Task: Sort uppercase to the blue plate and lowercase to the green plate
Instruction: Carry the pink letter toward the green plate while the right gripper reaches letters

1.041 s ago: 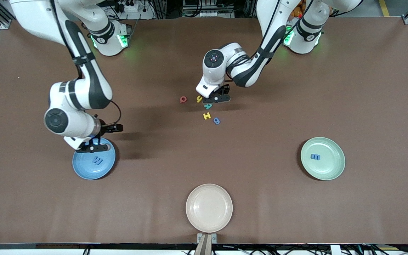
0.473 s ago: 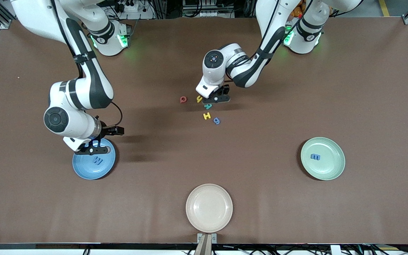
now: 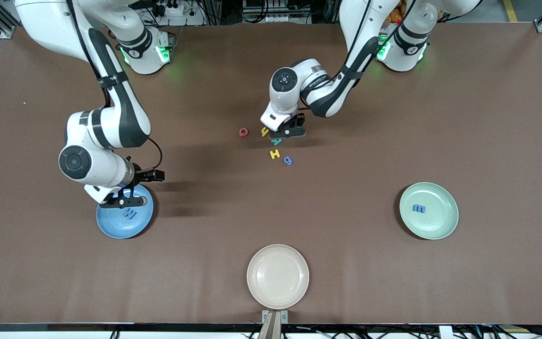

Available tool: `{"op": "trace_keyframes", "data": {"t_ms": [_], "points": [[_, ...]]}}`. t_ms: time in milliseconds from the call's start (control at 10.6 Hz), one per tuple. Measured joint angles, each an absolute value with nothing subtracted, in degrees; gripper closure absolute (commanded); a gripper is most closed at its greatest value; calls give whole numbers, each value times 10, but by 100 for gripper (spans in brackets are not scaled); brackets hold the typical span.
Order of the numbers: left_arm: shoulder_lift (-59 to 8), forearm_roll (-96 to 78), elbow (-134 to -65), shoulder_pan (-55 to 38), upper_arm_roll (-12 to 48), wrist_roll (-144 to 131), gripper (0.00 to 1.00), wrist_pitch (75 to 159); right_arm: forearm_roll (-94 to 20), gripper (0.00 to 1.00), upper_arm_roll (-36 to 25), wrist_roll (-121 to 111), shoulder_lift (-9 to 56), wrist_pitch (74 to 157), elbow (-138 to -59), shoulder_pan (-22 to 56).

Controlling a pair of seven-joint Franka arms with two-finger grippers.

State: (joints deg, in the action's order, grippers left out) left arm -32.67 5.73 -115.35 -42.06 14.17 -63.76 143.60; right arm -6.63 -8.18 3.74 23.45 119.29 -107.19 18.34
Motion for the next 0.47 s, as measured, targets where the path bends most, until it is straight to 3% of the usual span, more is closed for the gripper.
{"op": "trace_keyframes", "data": {"t_ms": [189, 284, 473], "points": [[-327, 57, -1153, -421, 141, -638, 43, 1438, -66, 0, -82, 37, 238, 1193, -1070, 183], [-327, 57, -1152, -420, 141, -638, 53, 1438, -66, 0, -82, 37, 239, 1193, -1070, 183], [-327, 57, -1152, -420, 141, -638, 90, 1438, -66, 0, -82, 37, 240, 1193, -1070, 183]]}}
